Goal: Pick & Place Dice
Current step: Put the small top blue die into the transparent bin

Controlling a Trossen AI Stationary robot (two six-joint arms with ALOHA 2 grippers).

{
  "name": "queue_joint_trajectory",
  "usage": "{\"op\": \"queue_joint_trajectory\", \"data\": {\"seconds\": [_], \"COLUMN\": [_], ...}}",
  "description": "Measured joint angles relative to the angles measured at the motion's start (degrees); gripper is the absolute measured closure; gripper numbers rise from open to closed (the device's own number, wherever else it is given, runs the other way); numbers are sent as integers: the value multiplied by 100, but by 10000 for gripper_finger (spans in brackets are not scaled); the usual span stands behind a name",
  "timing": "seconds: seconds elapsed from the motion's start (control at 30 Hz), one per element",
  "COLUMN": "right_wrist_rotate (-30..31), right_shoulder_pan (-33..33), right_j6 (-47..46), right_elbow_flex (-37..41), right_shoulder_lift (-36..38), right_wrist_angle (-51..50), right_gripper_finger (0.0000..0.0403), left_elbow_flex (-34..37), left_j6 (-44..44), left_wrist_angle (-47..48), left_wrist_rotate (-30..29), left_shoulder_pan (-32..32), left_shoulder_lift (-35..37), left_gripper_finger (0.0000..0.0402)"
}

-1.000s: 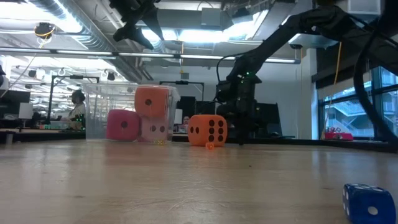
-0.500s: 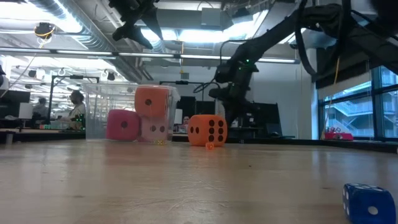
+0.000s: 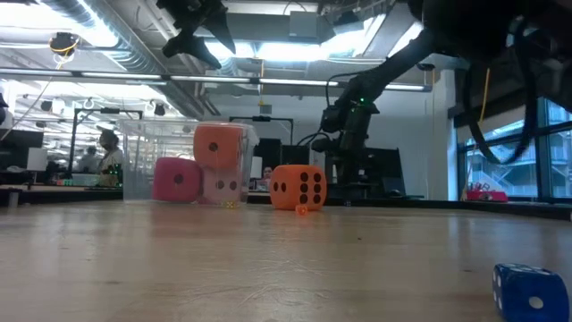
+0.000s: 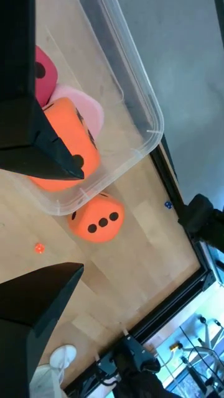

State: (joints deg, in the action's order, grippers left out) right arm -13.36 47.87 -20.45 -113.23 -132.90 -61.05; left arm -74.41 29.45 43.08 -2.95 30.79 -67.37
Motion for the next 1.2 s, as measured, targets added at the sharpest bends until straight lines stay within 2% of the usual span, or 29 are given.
{"op": "queue_joint_trajectory", "data": {"seconds": [0.2, 0.53, 0.97, 1.2], "right_wrist_rotate": [-307, -252, -281, -574], "right_shoulder_pan": [92, 410, 422, 409], "right_j6": [-166, -95, -12, -10], "right_elbow_flex": [2, -63, -67, -72], "right_shoulder_lift": [-219, -262, -291, -413], "right_wrist_angle": [-38, -204, -284, -364], "right_gripper_finger": [403, 403, 403, 403], "left_elbow_flex": [0, 0, 0, 0], "left_j6": [128, 145, 205, 277], "left_wrist_angle": [1, -2, -305, -306], "left_wrist_rotate": [4, -9, -24, -17], "left_shoulder_pan": [-11, -155, -155, -155], "left_shoulder_lift": [0, 0, 0, 0], "left_gripper_finger": [181, 181, 181, 181]}}
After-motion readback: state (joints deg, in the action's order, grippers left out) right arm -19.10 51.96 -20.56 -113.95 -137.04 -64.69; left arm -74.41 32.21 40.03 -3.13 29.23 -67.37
